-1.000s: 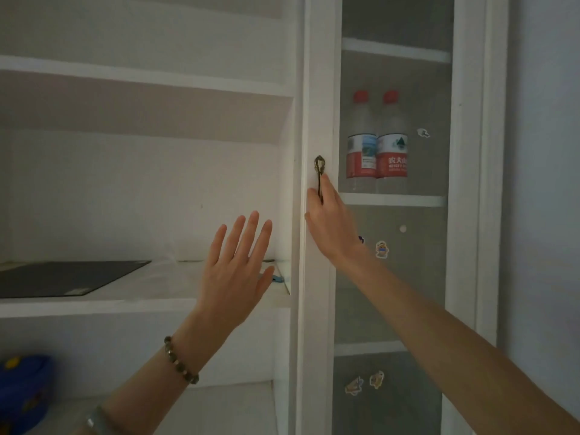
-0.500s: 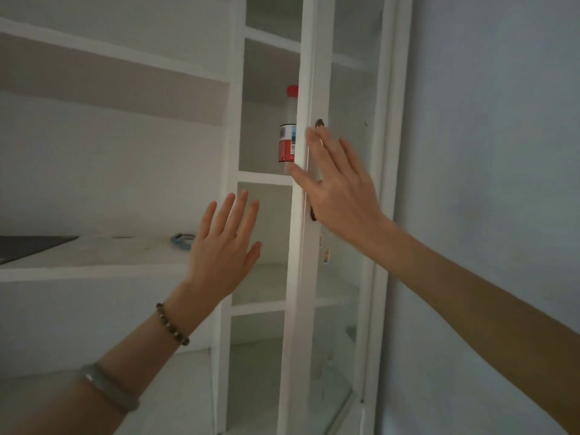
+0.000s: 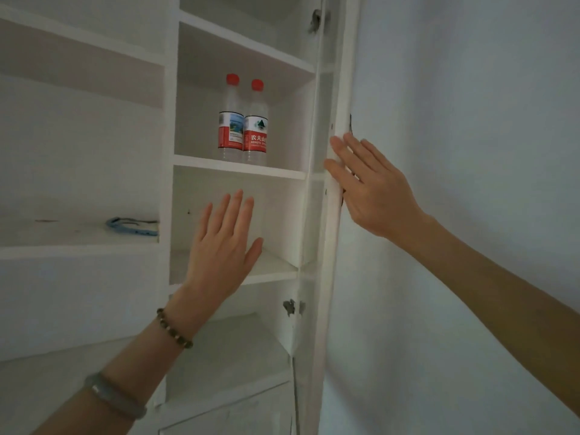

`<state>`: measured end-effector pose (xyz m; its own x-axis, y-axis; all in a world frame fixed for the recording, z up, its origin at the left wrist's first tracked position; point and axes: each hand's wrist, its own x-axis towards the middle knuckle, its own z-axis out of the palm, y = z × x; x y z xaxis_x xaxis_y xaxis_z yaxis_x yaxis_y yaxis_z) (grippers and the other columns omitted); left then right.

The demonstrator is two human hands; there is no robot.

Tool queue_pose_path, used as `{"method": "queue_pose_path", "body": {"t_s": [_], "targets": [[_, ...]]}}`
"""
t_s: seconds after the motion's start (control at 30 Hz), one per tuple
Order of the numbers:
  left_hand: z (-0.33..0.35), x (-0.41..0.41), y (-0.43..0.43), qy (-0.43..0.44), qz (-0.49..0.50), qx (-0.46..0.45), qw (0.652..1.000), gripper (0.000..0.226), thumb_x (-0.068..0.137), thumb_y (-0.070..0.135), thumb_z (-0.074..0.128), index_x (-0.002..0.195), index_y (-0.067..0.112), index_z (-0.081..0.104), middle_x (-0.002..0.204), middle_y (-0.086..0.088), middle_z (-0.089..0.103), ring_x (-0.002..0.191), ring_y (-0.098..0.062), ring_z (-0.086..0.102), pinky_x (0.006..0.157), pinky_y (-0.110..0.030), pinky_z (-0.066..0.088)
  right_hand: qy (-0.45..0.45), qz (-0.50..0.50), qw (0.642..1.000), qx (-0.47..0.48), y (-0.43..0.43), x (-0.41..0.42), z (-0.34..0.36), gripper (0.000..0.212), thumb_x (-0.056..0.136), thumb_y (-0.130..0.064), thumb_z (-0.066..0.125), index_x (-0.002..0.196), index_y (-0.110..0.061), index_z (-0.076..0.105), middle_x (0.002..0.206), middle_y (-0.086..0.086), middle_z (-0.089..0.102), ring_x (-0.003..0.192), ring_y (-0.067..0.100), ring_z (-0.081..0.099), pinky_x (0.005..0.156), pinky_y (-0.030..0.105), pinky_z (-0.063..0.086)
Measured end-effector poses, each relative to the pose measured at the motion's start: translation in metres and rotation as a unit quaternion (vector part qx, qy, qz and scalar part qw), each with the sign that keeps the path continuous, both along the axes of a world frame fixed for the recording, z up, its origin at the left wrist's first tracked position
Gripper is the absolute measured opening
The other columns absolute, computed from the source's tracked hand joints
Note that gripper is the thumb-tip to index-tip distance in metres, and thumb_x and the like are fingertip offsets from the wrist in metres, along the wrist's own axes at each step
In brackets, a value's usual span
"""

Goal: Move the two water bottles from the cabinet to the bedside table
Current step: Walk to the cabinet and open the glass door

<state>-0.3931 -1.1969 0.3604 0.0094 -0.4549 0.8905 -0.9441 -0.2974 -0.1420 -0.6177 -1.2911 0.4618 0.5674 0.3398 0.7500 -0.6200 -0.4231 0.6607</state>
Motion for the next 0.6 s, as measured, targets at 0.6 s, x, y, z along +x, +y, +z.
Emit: {"method": "queue_pose_path", "body": {"t_s": [0.6], "targets": [[-0.025, -0.070, -0.061, -0.009, -0.088, 0.019, 0.996, 0.061, 0.090, 0.043, 0.028, 0.138, 0.005, 0.029, 0.144, -0.018, 0.036, 0.132, -0.033, 0.034, 0.110, -0.049, 0.024, -0.038, -0.180, 0.978, 0.097, -0.035, -0.093, -0.021, 0.053, 0.095, -0.027, 0.033, 0.137, 0.004, 0.033, 0.146, 0.026, 0.032, 0.135, 0.035, 0.033, 0.109, 0.048, 0.033]]}}
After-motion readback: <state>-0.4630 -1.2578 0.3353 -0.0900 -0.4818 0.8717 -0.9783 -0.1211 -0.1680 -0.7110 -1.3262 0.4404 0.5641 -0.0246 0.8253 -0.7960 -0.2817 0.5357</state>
